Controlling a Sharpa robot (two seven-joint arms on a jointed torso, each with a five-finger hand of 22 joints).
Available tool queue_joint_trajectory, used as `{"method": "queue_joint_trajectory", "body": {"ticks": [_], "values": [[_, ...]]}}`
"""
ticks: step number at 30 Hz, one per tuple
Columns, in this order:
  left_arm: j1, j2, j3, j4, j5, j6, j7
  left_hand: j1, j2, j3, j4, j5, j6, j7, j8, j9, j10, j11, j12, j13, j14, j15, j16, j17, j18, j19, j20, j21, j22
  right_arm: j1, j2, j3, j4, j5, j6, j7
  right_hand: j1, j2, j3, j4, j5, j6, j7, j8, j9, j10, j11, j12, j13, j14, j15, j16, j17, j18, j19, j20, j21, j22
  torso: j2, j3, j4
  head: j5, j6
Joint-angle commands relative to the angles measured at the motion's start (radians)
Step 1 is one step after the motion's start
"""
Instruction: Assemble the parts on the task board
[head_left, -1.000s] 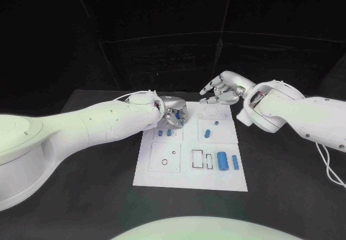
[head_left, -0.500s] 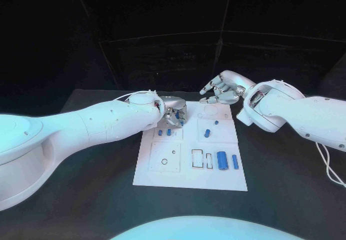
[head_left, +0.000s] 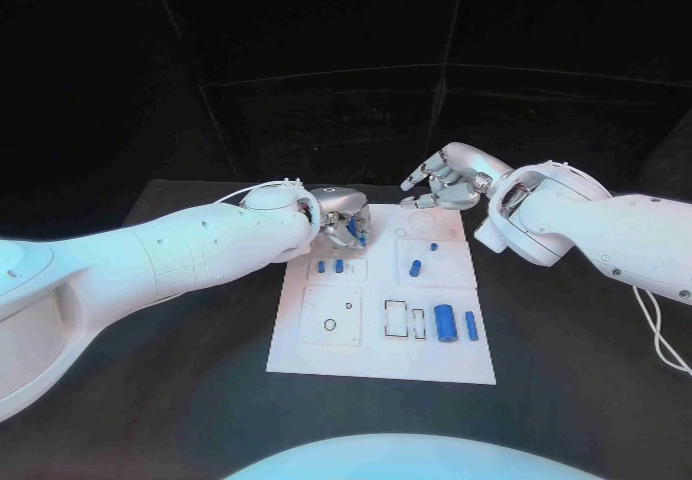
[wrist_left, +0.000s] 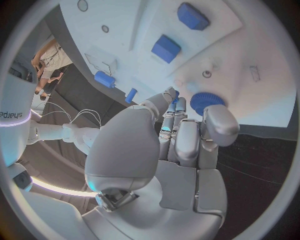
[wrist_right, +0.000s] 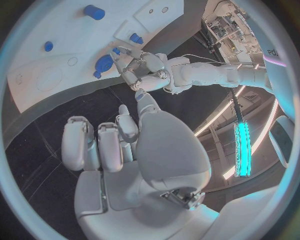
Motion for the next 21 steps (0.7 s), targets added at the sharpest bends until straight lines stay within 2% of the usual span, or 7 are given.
{"method": "queue_joint_trajectory", "body": {"ticks": [1,4,8,15,21], "values": [[0.003,-0.022,0.022,0.031,0.011,-0.037,0.011,-0.006,-0.002,0.006,-0.001,0.005,0.003,-0.001,-0.001,0.001,0.004,0.0,-0.005,0.001,0.011,-0.006,0.006,-0.001,-0.011,0.004,-0.004,0.008,0.002,0.002,-0.001,0.001,-0.001,0.0,0.001,0.007,0.002,0.009,-0.004,-0.002,0.005,0.007,0.0,0.006,-0.001,-0.005,-0.002,-0.001,0.001,0.047,-0.008,-0.005,0.001,0.012,-0.007,-0.001,-0.003,0.001,0.0,0.0001,0.0008,0.003,0.001],[0.004,-0.047,0.037,0.057,0.015,-0.032,0.011,-0.009,-0.005,0.008,-0.003,0.005,0.004,0.0,-0.002,0.001,0.005,0.0,-0.006,0.001,0.011,-0.006,0.006,-0.001,-0.012,0.006,-0.003,0.014,0.009,0.002,-0.001,0.001,-0.002,0.0,0.001,0.008,0.002,0.009,-0.004,-0.002,0.005,0.007,0.0,0.006,-0.001,-0.005,-0.002,-0.001,0.001,0.047,-0.008,-0.005,0.001,0.012,-0.007,-0.001,-0.003,0.001,-0.001,-0.0005,0.0017,0.003,0.001],[0.004,-0.075,0.045,0.074,0.017,-0.015,0.004,-0.012,-0.007,0.009,-0.003,0.005,0.006,0.0,-0.002,0.001,0.007,0.0,-0.008,0.001,0.011,-0.005,0.006,-0.004,-0.015,0.01,-0.003,0.03,0.024,0.002,-0.003,0.001,-0.003,0.0,0.002,0.008,0.002,0.009,-0.004,-0.002,0.005,0.007,0.0,0.006,-0.001,-0.005,-0.002,-0.001,0.001,0.047,-0.008,-0.005,0.001,0.012,-0.007,-0.001,-0.003,0.001,-0.001,-0.0001,0.0009,0.004,-0.001],[0.004,-0.118,0.048,0.087,0.018,0.024,-0.012,-0.017,-0.01,0.01,-0.004,0.005,0.008,-0.001,-0.002,0.001,0.01,0.0,-0.009,0.001,0.01,-0.005,0.006,-0.007,-0.016,0.01,-0.003,0.031,0.026,0.002,-0.005,0.001,-0.004,0.0,0.003,0.008,0.002,0.009,-0.004,-0.002,0.005,0.007,0.0,0.006,-0.001,-0.005,-0.002,-0.001,0.001,0.047,-0.008,-0.005,0.001,0.012,-0.007,-0.001,-0.003,0.001,0.0,-0.0002,-0.0009,0.008,0.0],[0.002,-0.14,0.047,0.087,0.018,0.053,-0.02,-0.021,-0.012,0.01,-0.004,0.004,0.01,-0.001,-0.003,0.001,0.012,0.0,-0.011,0.001,0.01,-0.005,0.005,-0.01,-0.016,0.01,-0.003,0.033,0.028,0.002,-0.006,0.001,-0.004,0.0,0.003,0.008,0.002,0.009,-0.004,-0.002,0.005,0.007,0.0,0.006,-0.001,-0.005,-0.002,-0.001,0.001,0.047,-0.008,-0.005,0.001,0.012,-0.007,-0.001,-0.003,0.001,0.001,-0.0005,-0.0003,0.006,-0.001]]}}
